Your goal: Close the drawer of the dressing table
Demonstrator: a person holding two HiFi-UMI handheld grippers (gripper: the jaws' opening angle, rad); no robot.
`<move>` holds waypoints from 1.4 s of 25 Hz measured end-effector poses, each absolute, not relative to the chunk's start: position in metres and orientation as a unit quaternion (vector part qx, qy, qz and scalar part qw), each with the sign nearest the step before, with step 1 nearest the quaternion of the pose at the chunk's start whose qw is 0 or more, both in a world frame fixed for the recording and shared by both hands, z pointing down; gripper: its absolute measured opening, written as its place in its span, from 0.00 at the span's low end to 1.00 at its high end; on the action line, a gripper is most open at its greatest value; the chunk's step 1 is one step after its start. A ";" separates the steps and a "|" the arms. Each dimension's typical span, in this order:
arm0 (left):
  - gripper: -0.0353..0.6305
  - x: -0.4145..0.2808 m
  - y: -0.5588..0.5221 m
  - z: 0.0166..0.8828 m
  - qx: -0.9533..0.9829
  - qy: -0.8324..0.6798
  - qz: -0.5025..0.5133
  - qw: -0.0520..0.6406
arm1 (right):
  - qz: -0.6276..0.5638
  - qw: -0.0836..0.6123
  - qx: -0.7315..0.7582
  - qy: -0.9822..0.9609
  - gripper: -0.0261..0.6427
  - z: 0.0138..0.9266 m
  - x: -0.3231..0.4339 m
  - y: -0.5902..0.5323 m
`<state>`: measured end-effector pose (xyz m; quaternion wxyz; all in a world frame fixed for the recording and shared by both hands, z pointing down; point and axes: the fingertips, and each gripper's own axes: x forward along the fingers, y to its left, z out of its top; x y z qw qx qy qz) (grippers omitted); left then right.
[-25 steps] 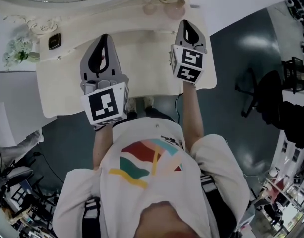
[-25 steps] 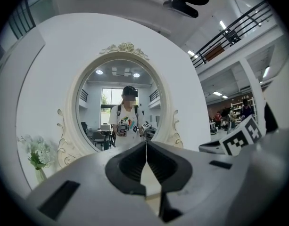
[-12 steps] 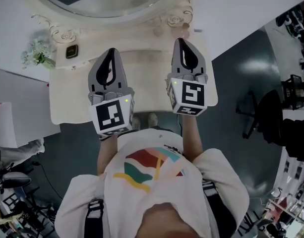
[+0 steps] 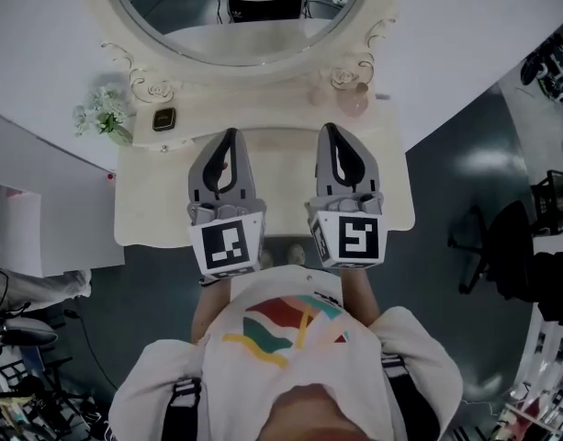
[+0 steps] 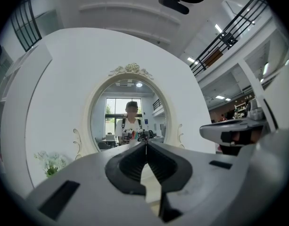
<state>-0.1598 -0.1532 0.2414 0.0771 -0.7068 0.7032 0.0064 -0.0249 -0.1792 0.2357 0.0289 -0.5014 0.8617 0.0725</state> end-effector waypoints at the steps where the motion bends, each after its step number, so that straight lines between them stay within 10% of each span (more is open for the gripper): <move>1: 0.06 -0.160 -0.152 0.242 -0.707 0.703 0.007 0.078 | 0.072 0.030 -0.498 0.863 0.04 0.235 -0.028 -0.177; 35: 0.06 -0.164 -0.146 0.272 -0.709 0.702 -0.045 0.051 | 0.031 -0.007 -0.453 0.891 0.04 0.280 -0.095 -0.149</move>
